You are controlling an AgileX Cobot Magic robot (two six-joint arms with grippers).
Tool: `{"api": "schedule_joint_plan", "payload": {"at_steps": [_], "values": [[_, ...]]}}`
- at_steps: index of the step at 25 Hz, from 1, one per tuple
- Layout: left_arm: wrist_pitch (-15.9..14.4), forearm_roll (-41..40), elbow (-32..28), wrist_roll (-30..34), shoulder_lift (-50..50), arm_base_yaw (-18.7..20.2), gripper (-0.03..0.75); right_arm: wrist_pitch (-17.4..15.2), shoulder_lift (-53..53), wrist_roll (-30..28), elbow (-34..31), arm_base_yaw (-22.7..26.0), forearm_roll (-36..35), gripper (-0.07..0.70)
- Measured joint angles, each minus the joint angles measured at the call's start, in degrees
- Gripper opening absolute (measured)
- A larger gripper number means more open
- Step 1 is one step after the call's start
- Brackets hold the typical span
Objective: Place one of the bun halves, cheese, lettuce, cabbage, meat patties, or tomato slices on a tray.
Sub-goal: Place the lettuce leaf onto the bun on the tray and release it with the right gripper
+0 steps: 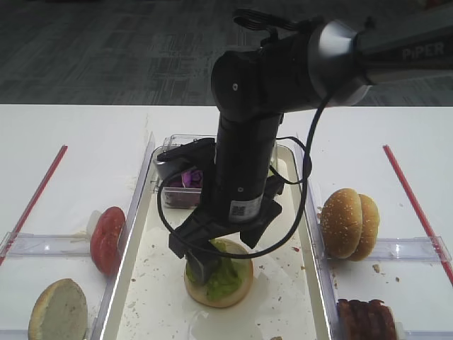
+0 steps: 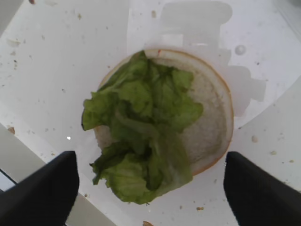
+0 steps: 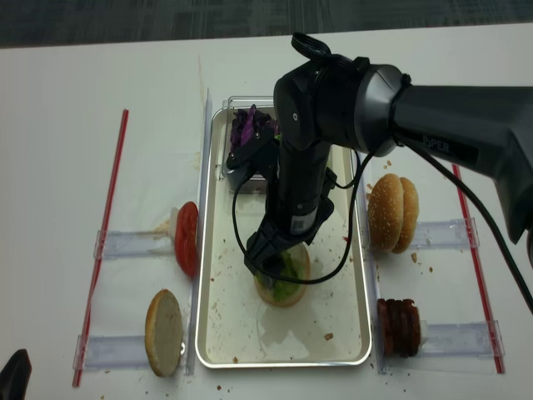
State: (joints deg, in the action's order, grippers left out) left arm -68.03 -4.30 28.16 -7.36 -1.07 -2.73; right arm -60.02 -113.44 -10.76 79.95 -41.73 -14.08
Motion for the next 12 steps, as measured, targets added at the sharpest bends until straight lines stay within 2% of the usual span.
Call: {"api": "schedule_joint_plan", "payload": {"at_steps": [7,12], "values": [[0.0,0.0,0.0,0.0,0.0,0.0,0.599,0.0,1.2,0.0,0.0,0.0,0.1,0.676],[0.0,0.0,0.0,0.0,0.0,0.0,0.599,-0.8,7.8,0.0,0.7,0.0,0.6,0.676]]}}
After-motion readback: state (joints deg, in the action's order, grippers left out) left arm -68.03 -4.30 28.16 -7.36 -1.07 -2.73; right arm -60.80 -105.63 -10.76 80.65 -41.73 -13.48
